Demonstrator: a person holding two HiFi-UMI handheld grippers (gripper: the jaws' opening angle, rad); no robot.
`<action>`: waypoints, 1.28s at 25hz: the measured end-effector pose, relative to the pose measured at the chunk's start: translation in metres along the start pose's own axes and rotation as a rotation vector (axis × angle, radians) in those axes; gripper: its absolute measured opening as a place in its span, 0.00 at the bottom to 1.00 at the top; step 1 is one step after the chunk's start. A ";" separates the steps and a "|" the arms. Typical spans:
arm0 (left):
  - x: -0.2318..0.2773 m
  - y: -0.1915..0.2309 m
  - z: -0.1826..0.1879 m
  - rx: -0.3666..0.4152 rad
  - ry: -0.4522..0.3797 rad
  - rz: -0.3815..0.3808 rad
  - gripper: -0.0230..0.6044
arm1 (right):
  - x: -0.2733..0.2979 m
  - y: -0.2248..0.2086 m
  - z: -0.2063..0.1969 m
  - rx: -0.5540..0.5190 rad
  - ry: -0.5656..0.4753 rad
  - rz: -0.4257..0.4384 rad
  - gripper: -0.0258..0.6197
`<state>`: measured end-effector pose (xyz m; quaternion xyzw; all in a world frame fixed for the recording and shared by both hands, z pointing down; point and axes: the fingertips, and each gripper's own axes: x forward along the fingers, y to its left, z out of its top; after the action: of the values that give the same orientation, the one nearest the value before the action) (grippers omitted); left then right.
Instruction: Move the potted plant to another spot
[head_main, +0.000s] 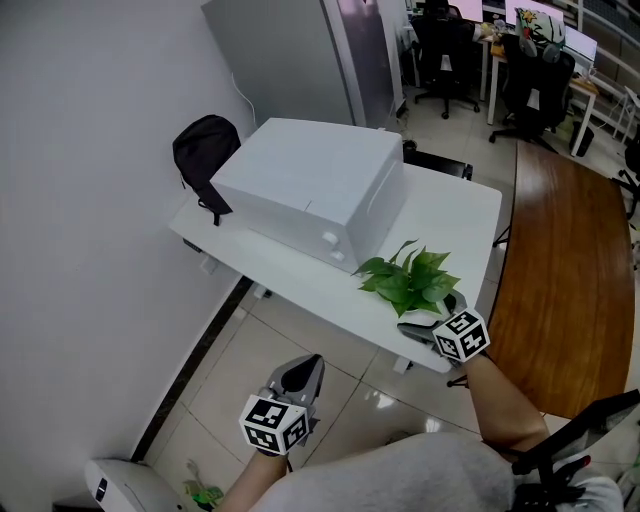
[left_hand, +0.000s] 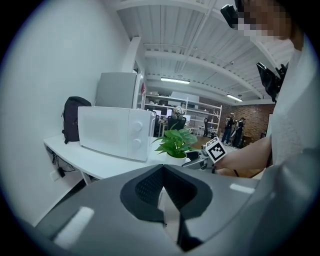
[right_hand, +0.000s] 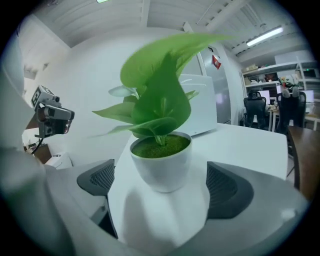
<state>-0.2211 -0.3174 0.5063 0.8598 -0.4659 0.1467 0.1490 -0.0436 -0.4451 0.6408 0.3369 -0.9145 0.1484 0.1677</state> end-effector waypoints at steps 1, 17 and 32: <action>0.002 -0.002 0.000 -0.001 -0.003 -0.012 0.03 | -0.009 0.001 0.000 0.000 -0.001 0.003 0.87; 0.050 -0.093 0.038 0.067 -0.057 -0.403 0.03 | -0.222 0.044 0.048 0.213 -0.241 -0.166 0.29; -0.001 -0.222 0.045 0.132 -0.105 -0.616 0.03 | -0.320 0.149 0.064 0.056 -0.314 -0.237 0.05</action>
<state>-0.0286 -0.2187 0.4382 0.9746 -0.1804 0.0801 0.1060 0.0734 -0.1803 0.4293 0.4657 -0.8789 0.0987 0.0297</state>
